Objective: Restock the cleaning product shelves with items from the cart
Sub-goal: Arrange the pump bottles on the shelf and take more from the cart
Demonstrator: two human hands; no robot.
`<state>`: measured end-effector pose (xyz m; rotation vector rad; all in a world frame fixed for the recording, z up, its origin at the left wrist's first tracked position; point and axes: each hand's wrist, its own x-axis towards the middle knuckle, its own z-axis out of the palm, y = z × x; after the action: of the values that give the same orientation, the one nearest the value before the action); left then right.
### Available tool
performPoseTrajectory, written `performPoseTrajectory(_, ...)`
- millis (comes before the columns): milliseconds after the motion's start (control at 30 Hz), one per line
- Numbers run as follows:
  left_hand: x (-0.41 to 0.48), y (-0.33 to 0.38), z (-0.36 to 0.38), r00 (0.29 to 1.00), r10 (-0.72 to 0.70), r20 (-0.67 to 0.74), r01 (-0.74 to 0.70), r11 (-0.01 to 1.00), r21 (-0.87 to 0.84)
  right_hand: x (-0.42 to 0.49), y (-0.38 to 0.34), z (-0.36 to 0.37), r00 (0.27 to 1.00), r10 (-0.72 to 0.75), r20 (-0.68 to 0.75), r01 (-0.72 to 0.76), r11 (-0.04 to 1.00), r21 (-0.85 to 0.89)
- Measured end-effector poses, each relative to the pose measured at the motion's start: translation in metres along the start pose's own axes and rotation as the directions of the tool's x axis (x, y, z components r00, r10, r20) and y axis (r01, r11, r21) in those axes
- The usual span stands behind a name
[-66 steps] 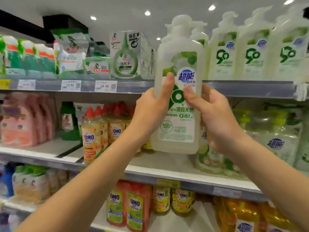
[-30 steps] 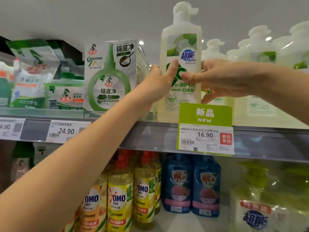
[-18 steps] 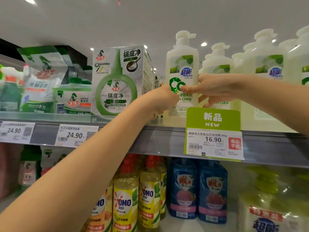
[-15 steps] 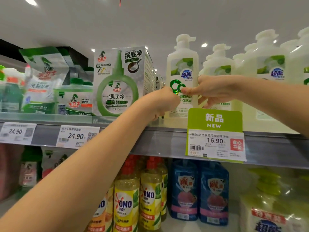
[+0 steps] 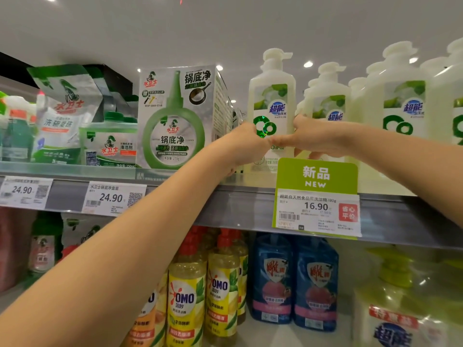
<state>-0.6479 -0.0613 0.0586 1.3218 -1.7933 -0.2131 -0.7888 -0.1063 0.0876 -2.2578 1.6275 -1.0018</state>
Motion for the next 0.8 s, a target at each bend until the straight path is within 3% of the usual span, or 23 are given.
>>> performPoseTrajectory(133,0.000,0.004,0.004,0.931,0.290,-0.222,-0.265,0.955,0.134,-0.021,-0.002,-0.016,0.991,-0.119,-0.058,0.115,0.991,-0.067)
performPoseTrajectory(267,-0.010,0.012,0.001,0.708,0.560,-0.429,-0.447,0.827,0.341,-0.058,0.001,-0.025,0.932,-0.295,-0.210,0.298,0.955,-0.017)
performPoseTrajectory(367,-0.030,0.023,-0.003,0.593,0.613,-0.521,-0.487,0.789,0.375,-0.092,0.004,-0.025,0.865,-0.403,-0.300,0.424,0.905,0.006)
performPoseTrajectory(467,-0.065,0.034,-0.008,0.613,0.555,-0.563,-0.493,0.825,0.277,-0.134,0.008,-0.026,0.816,-0.458,-0.352,0.520,0.848,0.101)
performPoseTrajectory(600,-0.138,0.037,-0.008,0.695,0.466,-0.547,-0.472,0.870,0.141,-0.198,0.011,-0.018,0.799,-0.487,-0.352,0.588,0.757,0.284)
performPoseTrajectory(800,-0.257,0.028,-0.010,0.840,0.254,-0.480,-0.302,0.953,-0.024,-0.288,0.000,0.022,0.785,-0.555,-0.274,0.615,0.645,0.455)
